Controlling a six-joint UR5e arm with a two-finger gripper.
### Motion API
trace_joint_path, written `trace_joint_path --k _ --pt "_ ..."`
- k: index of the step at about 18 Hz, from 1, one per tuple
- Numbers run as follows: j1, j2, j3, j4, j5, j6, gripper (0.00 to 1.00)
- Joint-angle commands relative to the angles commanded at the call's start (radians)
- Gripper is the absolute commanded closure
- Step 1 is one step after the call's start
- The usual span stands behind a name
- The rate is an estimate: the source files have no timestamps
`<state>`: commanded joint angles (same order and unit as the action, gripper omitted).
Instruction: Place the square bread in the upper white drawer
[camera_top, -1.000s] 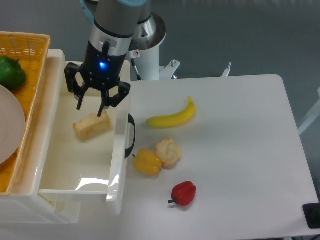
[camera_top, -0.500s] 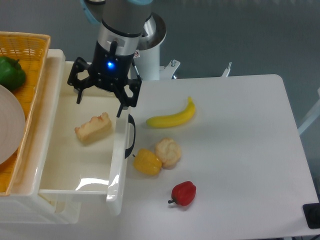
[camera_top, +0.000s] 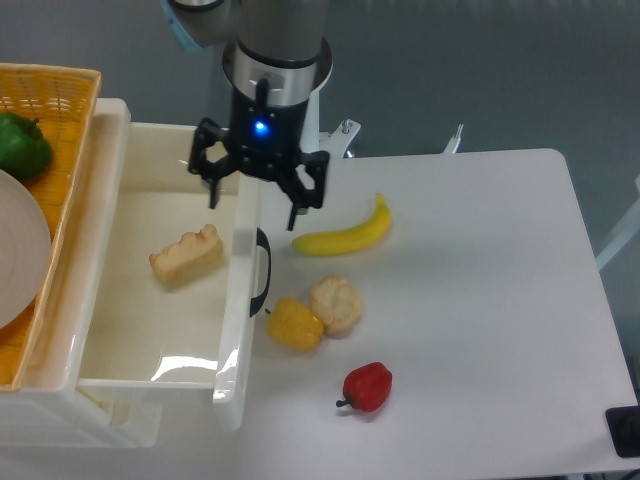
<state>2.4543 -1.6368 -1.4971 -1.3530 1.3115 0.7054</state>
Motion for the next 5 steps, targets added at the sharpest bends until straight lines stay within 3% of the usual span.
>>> trace_joint_path --k 5 --pt "0.014 0.000 -0.009 0.003 0.116 0.039 0.00"
